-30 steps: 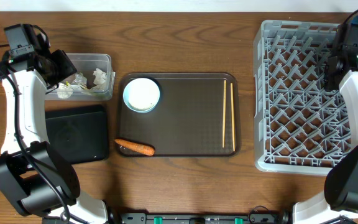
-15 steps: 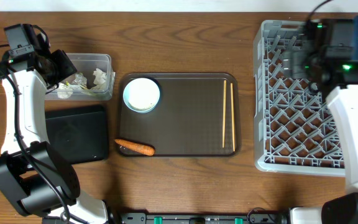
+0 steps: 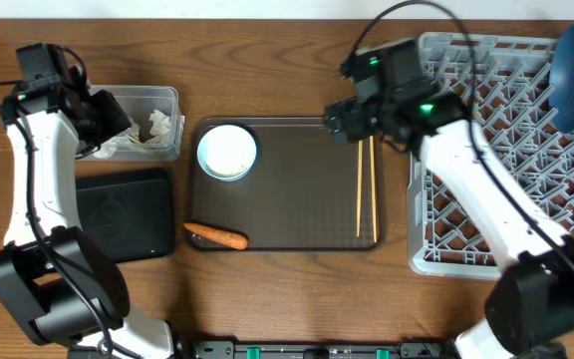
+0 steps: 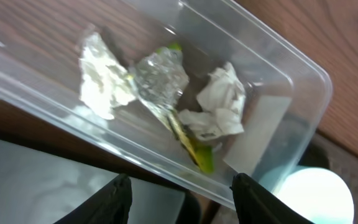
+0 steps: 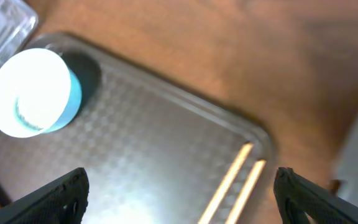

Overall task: Sort waste into correct bins and load items into the dishwasher rack
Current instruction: 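Move the right gripper back from the rack toward the tray, then grasp a wooden chopstick on the tray with the right gripper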

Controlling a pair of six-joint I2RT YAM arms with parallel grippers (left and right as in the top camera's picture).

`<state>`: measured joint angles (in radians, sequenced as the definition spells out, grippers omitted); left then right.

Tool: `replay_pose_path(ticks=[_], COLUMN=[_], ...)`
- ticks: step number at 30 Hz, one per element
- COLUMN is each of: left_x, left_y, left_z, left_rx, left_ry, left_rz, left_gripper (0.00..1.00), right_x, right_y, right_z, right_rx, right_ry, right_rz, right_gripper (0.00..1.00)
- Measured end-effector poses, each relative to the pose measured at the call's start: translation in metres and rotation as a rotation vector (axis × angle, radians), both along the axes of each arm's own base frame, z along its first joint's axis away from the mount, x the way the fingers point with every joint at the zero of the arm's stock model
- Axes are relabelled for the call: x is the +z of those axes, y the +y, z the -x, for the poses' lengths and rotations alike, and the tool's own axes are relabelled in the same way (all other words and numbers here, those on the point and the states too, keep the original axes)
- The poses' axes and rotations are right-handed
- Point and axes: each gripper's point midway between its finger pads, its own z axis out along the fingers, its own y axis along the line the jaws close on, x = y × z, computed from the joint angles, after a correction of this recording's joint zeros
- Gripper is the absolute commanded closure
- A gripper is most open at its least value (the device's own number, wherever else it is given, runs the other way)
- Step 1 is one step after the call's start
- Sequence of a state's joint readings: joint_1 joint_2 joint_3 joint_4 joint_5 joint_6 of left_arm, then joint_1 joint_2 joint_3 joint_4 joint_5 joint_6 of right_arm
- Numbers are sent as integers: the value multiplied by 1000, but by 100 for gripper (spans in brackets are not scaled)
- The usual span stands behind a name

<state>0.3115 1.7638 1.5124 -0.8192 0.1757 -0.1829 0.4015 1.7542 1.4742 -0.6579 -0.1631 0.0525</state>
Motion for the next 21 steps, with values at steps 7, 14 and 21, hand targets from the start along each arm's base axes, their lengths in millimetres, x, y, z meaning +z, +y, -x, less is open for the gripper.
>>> replay_pose_path(ticks=[7,14,21], left_x=[0,-2,-26], left_y=[-80,-181,-232], left_z=[-13,-7,5], left_rx=[-199,-442,-565], left_ry=[2,9,73], left_rz=[-5,0,0], left_gripper=[45,45,45], right_x=[-15,-28,-33], right_y=[-2,-29,-44], right_z=[12,23,29], right_rx=[-54,-125,-198], right_ry=[73,124,159], right_rz=[37,164,215], right_gripper=[5,5,8])
